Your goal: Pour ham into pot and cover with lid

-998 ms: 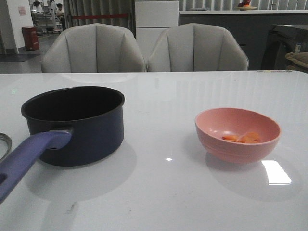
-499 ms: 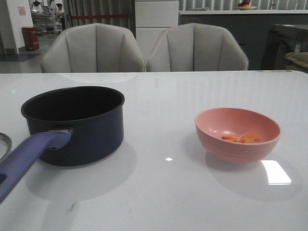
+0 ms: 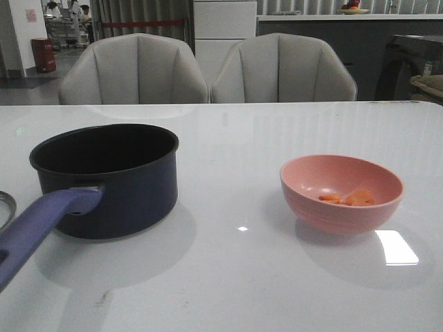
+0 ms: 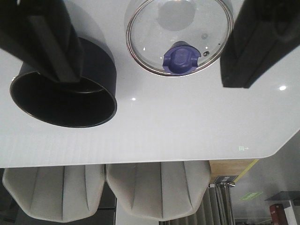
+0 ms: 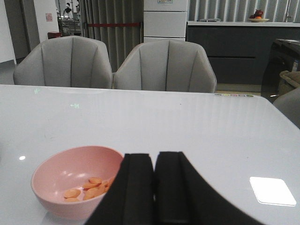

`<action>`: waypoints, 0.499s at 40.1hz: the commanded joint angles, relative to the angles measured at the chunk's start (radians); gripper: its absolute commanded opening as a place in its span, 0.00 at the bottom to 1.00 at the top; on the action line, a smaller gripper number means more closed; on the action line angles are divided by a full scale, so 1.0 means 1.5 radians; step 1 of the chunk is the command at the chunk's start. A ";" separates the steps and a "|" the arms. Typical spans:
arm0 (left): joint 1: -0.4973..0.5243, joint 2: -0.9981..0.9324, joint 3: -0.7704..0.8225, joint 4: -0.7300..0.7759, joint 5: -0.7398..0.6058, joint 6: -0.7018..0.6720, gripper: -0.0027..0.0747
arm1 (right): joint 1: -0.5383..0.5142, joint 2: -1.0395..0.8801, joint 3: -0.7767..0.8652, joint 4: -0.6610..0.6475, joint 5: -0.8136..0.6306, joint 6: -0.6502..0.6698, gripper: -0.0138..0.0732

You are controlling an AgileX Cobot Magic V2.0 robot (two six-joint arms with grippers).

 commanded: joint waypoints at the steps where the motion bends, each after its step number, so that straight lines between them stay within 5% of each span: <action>1: -0.006 -0.004 -0.018 -0.004 -0.052 -0.001 0.84 | 0.000 -0.013 0.006 -0.006 -0.062 -0.003 0.32; 10: -0.006 -0.004 -0.018 -0.004 -0.052 -0.001 0.84 | 0.001 -0.005 -0.032 0.004 -0.111 0.006 0.32; 20: -0.004 -0.004 -0.018 -0.004 -0.052 -0.001 0.84 | 0.001 0.162 -0.237 0.006 0.119 0.007 0.32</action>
